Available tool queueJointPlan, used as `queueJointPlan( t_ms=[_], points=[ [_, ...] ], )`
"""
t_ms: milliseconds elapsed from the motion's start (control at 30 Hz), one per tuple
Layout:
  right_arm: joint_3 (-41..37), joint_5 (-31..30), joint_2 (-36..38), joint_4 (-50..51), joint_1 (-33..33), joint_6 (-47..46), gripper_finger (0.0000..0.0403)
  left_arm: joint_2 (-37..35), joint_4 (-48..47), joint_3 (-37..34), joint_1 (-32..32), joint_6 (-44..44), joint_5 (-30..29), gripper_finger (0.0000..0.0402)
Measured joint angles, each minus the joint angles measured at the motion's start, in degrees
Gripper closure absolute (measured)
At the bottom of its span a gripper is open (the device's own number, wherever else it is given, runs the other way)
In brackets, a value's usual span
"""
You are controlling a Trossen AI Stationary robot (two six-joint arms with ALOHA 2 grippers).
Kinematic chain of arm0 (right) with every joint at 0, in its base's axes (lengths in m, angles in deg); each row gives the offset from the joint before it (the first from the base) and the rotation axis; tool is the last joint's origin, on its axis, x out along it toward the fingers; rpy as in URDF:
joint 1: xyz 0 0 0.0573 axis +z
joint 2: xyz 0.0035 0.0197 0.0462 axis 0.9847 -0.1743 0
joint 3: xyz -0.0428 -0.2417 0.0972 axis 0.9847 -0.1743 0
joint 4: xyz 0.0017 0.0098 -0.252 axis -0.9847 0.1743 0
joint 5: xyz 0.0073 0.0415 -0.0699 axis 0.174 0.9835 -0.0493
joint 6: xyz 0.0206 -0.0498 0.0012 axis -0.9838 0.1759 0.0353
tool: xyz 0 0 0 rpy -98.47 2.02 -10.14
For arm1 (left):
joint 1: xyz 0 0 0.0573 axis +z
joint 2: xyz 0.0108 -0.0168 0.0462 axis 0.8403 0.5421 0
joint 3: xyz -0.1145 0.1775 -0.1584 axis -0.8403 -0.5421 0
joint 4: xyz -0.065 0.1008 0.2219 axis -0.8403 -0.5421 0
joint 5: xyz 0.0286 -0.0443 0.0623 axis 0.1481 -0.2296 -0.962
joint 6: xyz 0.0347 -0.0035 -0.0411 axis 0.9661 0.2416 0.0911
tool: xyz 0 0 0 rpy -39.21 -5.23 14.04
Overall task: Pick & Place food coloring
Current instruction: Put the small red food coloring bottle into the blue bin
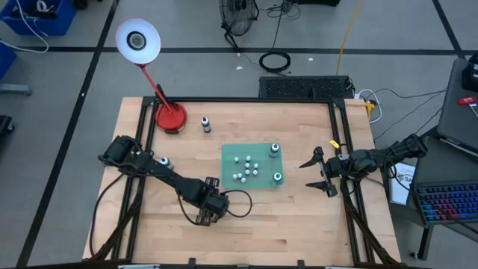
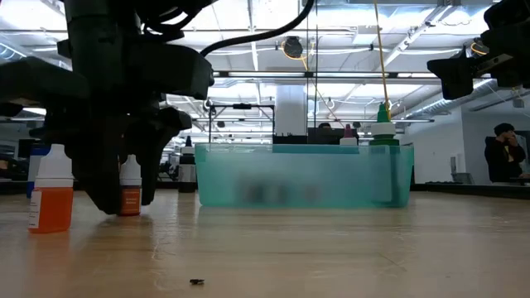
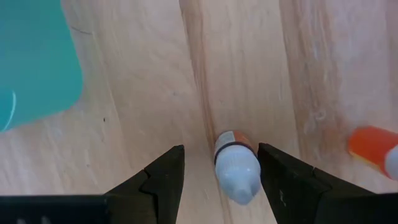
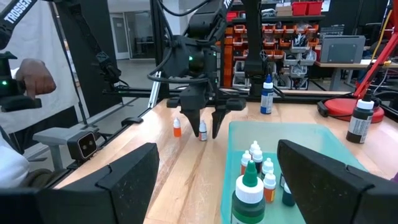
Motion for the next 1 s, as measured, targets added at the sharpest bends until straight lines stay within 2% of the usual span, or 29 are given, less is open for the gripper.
queueJointPlan(
  t_ms=[333, 700, 1000],
  points=[
    [0.00, 0.00, -0.02, 0.00, -0.02, 0.00, 0.0089, -0.53, -3.79, 3.64, -0.09, 0.63, -0.74, 0.0203],
    [0.00, 0.01, -0.02, 0.00, -0.01, 0.00, 0.0089, -0.44, -4.47, 3.96, -0.09, -2.21, 2.42, 0.0272],
    [0.00, 0.00, -0.02, 0.00, -0.02, 0.00, 0.0089, -0.42, -7.14, 3.96, -0.07, -2.16, 2.04, 0.0299]
  ],
)
